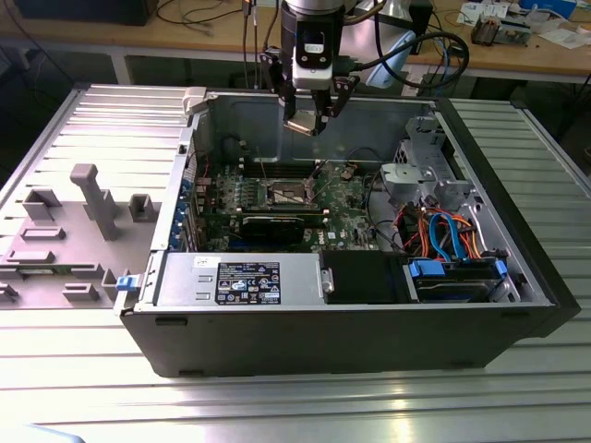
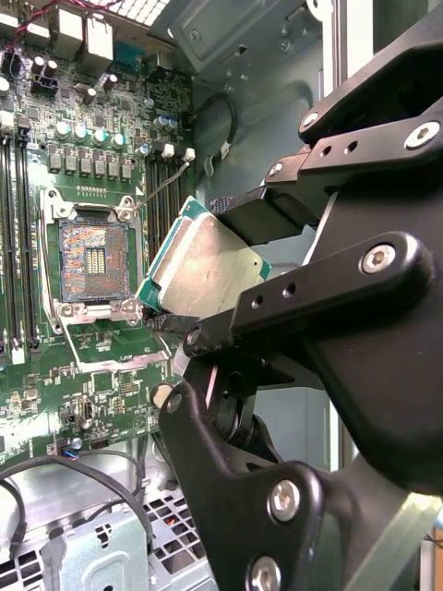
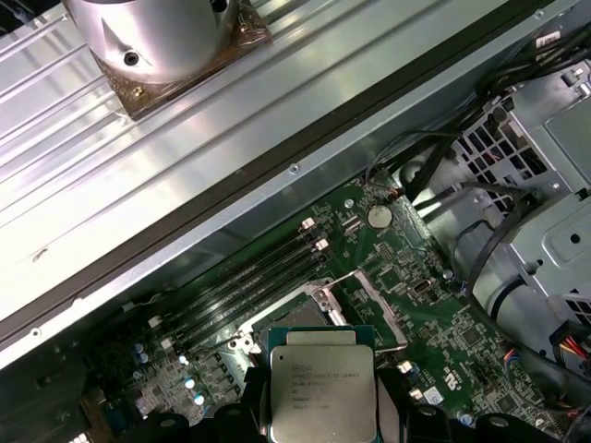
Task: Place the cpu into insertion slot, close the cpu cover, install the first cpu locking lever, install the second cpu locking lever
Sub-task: 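Place the cpu into insertion slot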
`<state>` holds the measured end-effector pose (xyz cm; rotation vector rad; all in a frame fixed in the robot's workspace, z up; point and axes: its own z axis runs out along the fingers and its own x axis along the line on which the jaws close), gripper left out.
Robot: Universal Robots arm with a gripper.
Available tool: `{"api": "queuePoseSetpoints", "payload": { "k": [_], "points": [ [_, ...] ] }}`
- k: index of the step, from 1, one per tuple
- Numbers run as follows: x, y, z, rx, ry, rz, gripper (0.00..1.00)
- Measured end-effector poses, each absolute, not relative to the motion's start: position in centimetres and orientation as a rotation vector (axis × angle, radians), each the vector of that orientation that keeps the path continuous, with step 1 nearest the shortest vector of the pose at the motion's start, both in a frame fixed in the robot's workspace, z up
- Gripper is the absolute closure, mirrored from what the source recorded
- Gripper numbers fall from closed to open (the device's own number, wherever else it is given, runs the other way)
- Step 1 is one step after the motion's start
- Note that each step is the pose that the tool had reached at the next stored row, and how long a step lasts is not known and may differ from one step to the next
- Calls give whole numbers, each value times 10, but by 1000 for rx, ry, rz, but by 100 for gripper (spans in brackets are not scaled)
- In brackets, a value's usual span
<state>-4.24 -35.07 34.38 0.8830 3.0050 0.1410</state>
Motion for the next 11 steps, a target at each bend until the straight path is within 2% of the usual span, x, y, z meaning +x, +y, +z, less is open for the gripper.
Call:
{"api": "queuePoseSetpoints", "payload": {
  "k": [11],
  "points": [
    [-42, -351, 344, 895, 3001, 141, 45]
  ]
}}
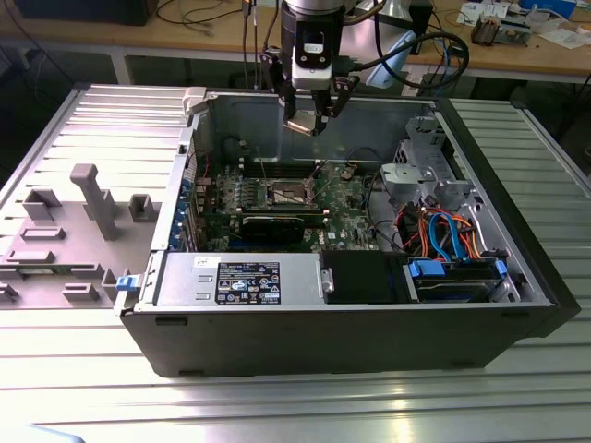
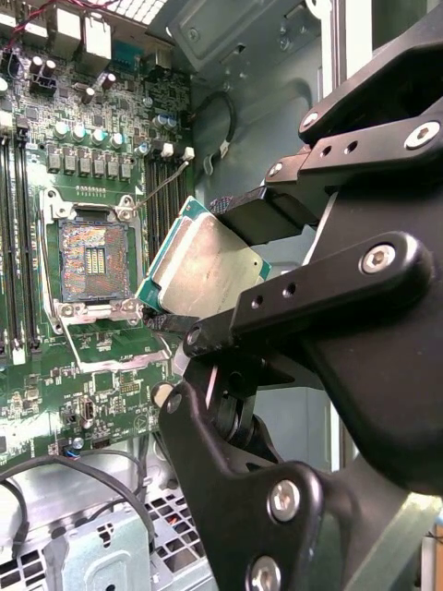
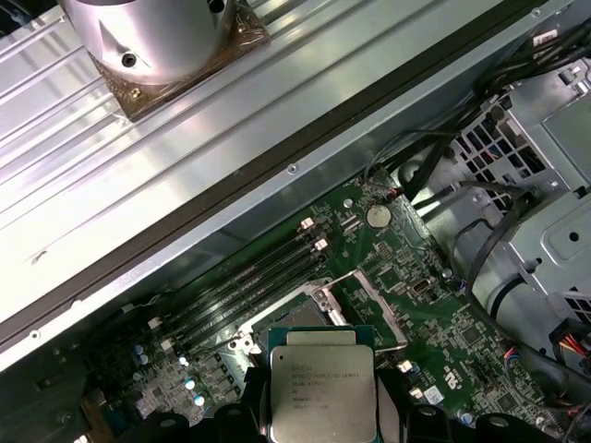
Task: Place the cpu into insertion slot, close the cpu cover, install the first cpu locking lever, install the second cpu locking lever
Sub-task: 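Place the cpu into insertion slot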
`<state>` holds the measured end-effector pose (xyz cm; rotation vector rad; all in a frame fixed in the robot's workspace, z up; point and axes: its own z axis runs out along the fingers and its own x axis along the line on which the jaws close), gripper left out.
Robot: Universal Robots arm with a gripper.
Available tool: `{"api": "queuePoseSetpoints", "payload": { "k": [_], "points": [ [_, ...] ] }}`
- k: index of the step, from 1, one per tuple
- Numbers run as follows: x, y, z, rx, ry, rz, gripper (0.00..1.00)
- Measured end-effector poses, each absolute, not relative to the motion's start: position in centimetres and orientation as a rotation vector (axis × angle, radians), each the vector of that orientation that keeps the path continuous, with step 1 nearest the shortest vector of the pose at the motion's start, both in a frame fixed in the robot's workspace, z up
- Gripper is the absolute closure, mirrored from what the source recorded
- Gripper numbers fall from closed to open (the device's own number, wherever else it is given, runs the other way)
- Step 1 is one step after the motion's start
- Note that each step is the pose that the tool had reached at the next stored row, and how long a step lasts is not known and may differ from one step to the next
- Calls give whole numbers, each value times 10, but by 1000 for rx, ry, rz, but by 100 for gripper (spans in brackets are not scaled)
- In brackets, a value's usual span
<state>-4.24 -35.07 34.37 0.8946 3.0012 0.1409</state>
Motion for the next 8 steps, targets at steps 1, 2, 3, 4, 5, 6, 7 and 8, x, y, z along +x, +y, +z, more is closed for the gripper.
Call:
{"api": "queuePoseSetpoints", "payload": {
  "k": [1, 2, 3, 4, 5, 6, 7, 8],
  "points": [
    [-42, -351, 344, 895, 3001, 141, 45],
    [-42, -351, 344, 896, 3001, 141, 45],
    [-42, -351, 344, 897, 3000, 141, 45],
    [-42, -351, 344, 898, 3000, 141, 45],
    [-42, -351, 344, 899, 3000, 141, 45],
    [-42, -351, 344, 901, 2999, 141, 45],
    [-42, -351, 344, 902, 2999, 141, 45],
    [-42, -351, 344, 903, 2998, 141, 45]
  ]
}}
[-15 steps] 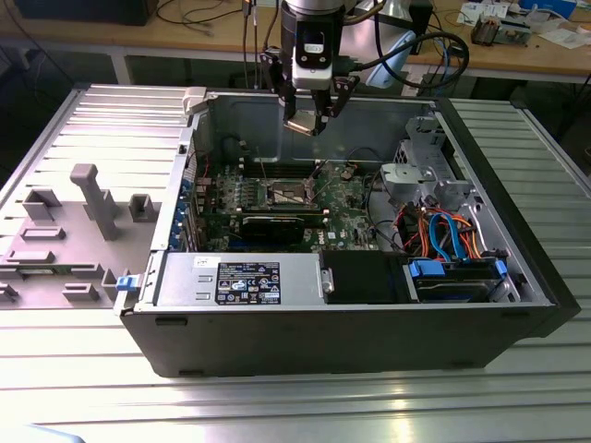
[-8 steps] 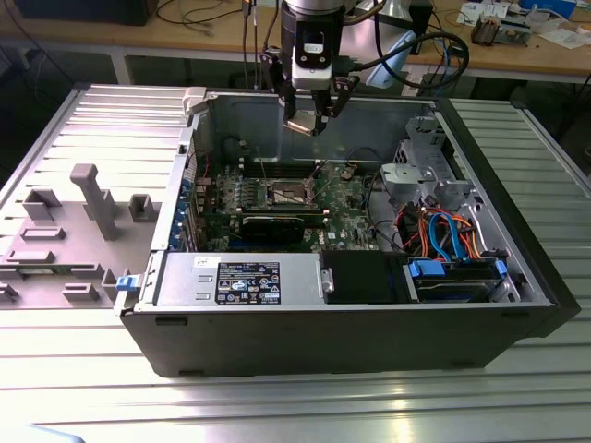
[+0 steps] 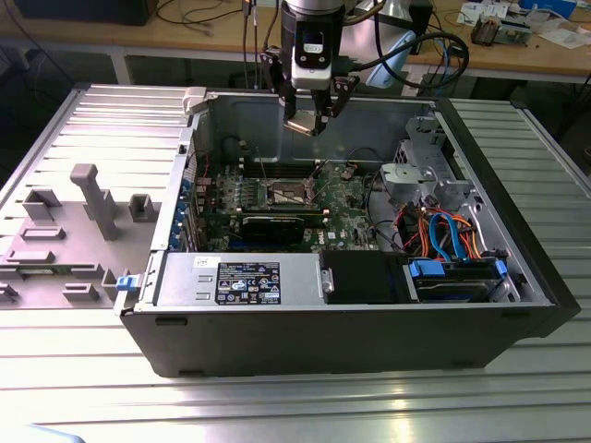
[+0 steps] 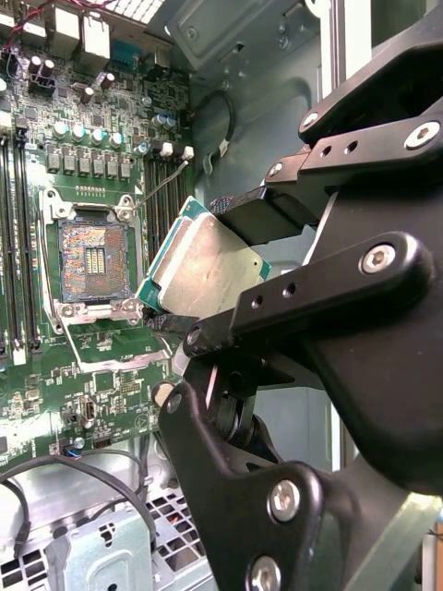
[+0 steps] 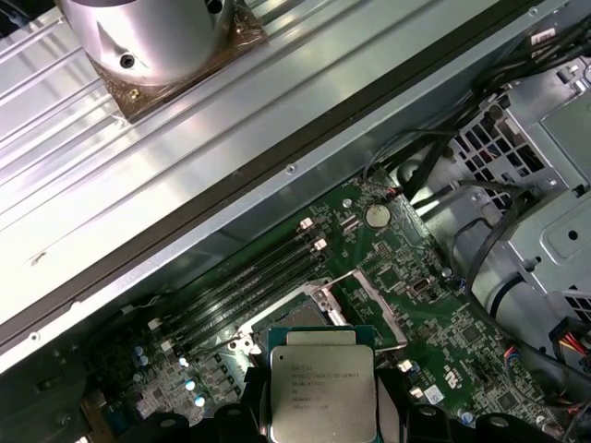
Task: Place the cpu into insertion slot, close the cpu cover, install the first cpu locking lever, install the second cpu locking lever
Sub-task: 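Place the cpu into insertion slot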
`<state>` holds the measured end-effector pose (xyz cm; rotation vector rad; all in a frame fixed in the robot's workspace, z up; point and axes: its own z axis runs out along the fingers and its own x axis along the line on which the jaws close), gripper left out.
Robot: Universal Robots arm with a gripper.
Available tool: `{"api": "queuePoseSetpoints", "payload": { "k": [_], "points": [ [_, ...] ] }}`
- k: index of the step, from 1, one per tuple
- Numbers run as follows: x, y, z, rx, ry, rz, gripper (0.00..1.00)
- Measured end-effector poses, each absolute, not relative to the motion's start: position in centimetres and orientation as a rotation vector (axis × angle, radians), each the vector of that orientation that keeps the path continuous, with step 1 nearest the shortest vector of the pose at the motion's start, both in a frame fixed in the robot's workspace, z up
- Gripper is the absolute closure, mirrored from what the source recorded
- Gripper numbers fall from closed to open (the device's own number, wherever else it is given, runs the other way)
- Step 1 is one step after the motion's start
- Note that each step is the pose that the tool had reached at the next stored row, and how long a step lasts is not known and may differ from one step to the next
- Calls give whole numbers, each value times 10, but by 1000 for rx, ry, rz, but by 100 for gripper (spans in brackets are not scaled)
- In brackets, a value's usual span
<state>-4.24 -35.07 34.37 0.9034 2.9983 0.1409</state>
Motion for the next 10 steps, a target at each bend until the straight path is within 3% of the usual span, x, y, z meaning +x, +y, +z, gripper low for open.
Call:
{"api": "queuePoseSetpoints", "payload": {
  "k": [10],
  "points": [
    [-42, -351, 344, 914, 2995, 141, 45]
  ]
}}
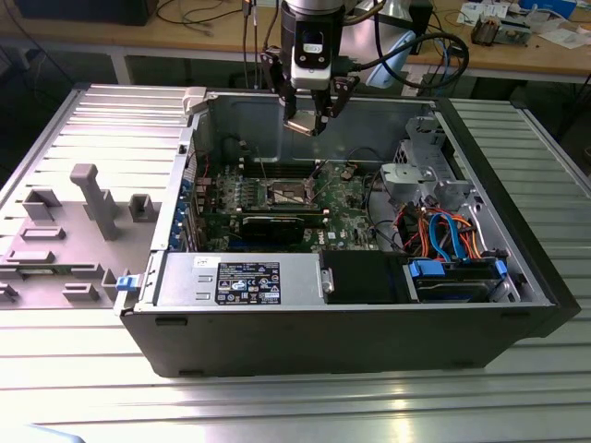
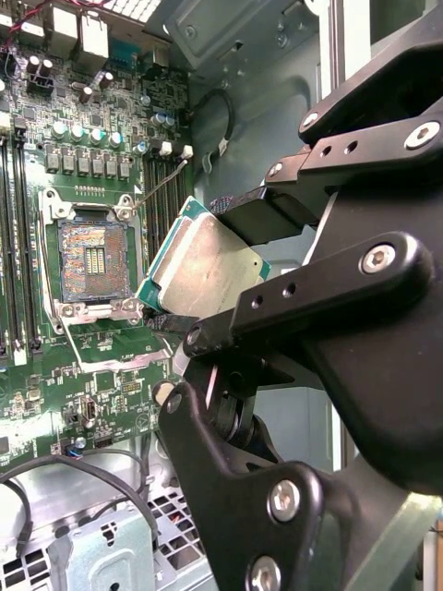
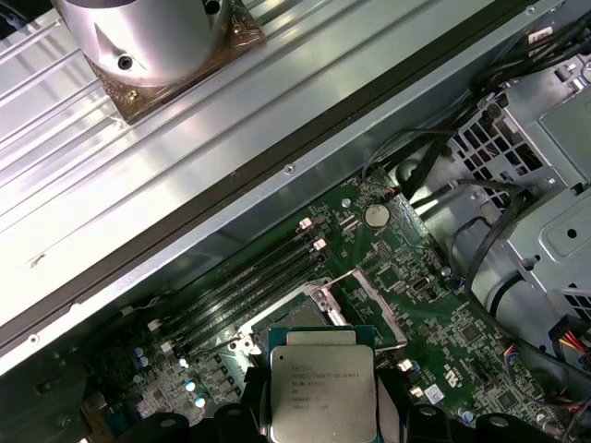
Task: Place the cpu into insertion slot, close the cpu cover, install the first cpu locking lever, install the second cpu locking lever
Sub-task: 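Place the cpu into insertion slot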
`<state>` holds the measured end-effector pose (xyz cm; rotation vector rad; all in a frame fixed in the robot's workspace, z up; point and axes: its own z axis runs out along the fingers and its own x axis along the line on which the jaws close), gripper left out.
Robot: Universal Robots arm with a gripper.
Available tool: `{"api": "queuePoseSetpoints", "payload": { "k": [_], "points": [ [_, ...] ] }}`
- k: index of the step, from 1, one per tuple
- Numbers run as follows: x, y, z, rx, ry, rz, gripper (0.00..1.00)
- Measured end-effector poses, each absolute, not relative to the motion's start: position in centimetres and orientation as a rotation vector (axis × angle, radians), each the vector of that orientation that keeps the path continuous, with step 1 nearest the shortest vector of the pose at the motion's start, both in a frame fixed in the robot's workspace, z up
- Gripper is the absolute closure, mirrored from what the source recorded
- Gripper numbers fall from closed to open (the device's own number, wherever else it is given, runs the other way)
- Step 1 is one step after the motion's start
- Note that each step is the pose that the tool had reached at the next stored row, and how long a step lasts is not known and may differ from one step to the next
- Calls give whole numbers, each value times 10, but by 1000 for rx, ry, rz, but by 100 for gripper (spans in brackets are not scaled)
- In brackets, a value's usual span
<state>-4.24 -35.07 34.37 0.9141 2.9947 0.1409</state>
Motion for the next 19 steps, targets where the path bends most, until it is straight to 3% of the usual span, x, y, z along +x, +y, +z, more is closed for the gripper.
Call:
{"api": "queuePoseSetpoints", "payload": {
  "k": [19],
  "points": [
    [-42, -351, 343, 952, 2981, 138, 45]
  ]
}}
